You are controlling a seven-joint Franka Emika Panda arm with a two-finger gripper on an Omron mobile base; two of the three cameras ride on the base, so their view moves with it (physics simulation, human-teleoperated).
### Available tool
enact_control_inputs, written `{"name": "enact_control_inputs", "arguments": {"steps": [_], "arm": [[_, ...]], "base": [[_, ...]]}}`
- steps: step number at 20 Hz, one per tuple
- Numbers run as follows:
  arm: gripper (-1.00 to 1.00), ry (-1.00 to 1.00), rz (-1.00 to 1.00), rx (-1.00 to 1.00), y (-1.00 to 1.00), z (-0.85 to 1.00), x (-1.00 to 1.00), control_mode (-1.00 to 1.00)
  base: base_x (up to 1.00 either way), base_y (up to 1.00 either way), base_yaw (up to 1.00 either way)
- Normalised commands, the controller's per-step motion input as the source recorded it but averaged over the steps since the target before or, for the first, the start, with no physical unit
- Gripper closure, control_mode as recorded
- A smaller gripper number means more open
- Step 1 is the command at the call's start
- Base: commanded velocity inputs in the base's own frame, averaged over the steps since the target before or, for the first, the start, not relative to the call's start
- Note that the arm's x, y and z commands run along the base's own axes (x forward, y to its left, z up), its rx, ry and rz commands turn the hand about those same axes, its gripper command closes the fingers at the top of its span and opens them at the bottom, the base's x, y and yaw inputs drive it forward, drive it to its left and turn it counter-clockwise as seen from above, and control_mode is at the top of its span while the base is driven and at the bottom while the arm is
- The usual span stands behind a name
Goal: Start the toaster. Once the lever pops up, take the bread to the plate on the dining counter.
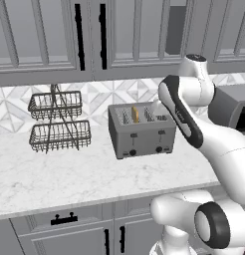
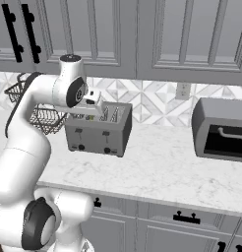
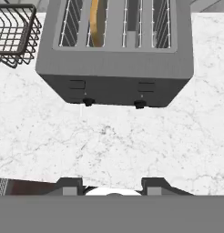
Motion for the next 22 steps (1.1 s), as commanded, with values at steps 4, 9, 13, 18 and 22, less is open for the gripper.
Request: {"name": "enact_control_inputs", "arguments": {"steps": [4, 9, 13, 18, 22], "arm": [[-1.0, -0.02, 0.0, 0.0, 0.42, -0.3, 0.05, -1.0], [-1.0, -0.12, 0.0, -0.04, 0.78, -0.37, 0.11, -1.0], [-1.0, -0.06, 0.0, -0.01, 0.26, -0.23, 0.35, -1.0], [1.0, 0.0, 0.0, 0.0, 0.0, -0.14, 0.48, -1.0], [1.0, -0.01, 0.0, 0.0, 0.12, -0.26, 0.48, -1.0]], "base": [[0.0, 0.0, 0.0], [0.0, 0.0, 0.0], [0.0, 0.0, 0.0], [0.0, 0.0, 0.0], [0.0, 0.0, 0.0]]}}
